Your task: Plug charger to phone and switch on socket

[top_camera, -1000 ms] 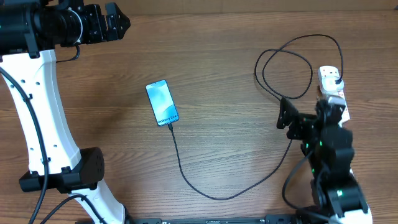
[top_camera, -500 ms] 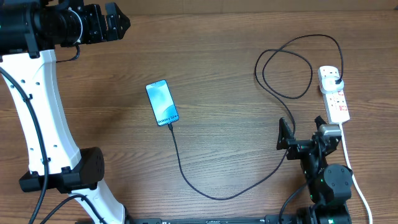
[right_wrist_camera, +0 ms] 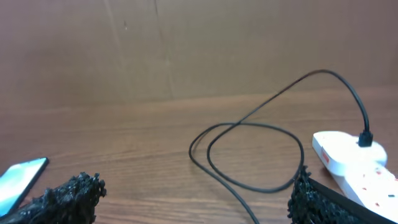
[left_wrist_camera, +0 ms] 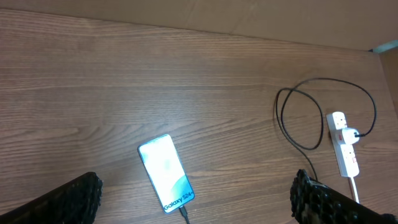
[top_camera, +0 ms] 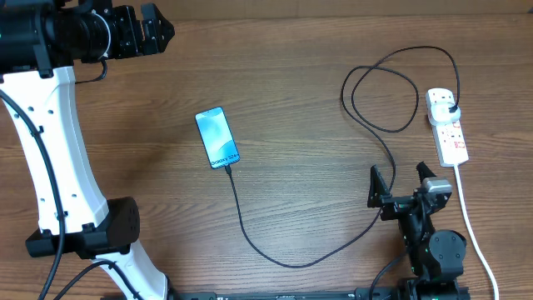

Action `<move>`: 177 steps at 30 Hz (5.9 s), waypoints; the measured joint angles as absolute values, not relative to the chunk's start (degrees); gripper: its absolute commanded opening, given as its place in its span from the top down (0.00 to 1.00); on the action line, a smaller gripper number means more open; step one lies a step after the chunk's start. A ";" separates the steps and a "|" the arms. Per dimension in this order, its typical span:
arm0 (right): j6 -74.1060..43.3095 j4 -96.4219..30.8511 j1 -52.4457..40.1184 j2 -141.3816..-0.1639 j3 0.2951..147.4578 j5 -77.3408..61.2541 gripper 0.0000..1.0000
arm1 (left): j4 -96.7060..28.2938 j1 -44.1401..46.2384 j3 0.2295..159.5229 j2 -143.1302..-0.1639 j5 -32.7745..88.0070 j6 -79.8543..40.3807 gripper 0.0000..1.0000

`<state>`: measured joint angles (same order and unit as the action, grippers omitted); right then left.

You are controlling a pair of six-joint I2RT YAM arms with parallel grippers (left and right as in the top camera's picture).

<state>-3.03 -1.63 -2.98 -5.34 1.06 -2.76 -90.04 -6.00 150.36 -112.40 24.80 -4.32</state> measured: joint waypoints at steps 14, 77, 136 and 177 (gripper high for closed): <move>-3.01 -4.71 -2.96 -0.78 1.06 -2.79 0.00 | -90.04 -6.00 150.36 -112.40 24.80 -4.32 0.00; -3.01 -4.73 -2.98 -0.73 1.06 -2.76 0.00 | -82.39 0.86 92.14 -57.58 22.72 -4.32 0.01; -3.03 -4.78 -2.72 -0.73 1.06 -2.79 0.00 | -3.49 -4.93 0.51 -0.80 9.54 4.89 0.00; -3.01 -4.75 -2.70 -0.73 1.06 -2.76 0.00 | -3.49 -4.93 0.51 -0.80 9.54 4.89 0.00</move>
